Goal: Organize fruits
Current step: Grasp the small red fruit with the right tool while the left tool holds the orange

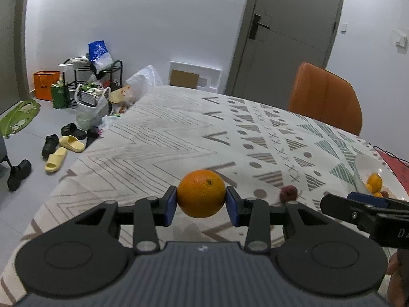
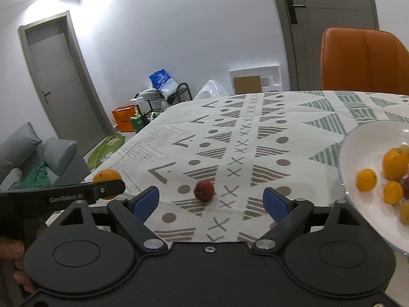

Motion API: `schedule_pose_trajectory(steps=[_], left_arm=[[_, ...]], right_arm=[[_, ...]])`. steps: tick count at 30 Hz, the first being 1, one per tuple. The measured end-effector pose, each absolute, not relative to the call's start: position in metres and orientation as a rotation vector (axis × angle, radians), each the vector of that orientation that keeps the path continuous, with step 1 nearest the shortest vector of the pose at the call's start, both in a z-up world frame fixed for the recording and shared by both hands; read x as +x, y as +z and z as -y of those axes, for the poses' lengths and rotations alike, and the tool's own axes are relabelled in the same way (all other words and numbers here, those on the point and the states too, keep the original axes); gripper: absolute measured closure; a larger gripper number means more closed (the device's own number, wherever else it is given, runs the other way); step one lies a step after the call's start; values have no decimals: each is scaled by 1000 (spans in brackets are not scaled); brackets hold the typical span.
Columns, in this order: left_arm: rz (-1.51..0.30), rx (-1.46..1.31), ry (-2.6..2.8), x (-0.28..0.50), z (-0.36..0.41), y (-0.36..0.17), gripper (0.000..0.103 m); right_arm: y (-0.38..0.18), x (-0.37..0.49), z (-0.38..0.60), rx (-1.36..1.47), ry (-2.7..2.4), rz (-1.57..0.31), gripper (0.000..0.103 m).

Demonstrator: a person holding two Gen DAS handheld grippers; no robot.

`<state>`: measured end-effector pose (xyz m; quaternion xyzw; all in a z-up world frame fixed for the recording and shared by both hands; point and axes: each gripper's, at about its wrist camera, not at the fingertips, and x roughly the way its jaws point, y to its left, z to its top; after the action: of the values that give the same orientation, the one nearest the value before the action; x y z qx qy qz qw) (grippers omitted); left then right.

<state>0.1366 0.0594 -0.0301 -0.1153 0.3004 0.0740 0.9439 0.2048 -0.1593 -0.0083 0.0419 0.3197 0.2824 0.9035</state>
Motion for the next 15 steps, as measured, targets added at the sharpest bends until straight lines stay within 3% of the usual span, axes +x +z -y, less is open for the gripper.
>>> schedule_pose_trajectory(steps=[6, 9, 13, 15], left_arm=[[-627, -233, 181, 141, -66, -34, 64], [-623, -227, 188, 144, -66, -33, 64], [-620, -239, 206, 145, -68, -32, 64], [-612, -238, 212, 144, -69, -30, 64]], right_arm=[[-15, 214, 142, 57, 618, -686, 16], [-17, 223, 125, -25, 622, -707, 25], [-21, 229, 114, -28, 628, -717, 29], [-26, 232, 111, -45, 620, -725, 40]])
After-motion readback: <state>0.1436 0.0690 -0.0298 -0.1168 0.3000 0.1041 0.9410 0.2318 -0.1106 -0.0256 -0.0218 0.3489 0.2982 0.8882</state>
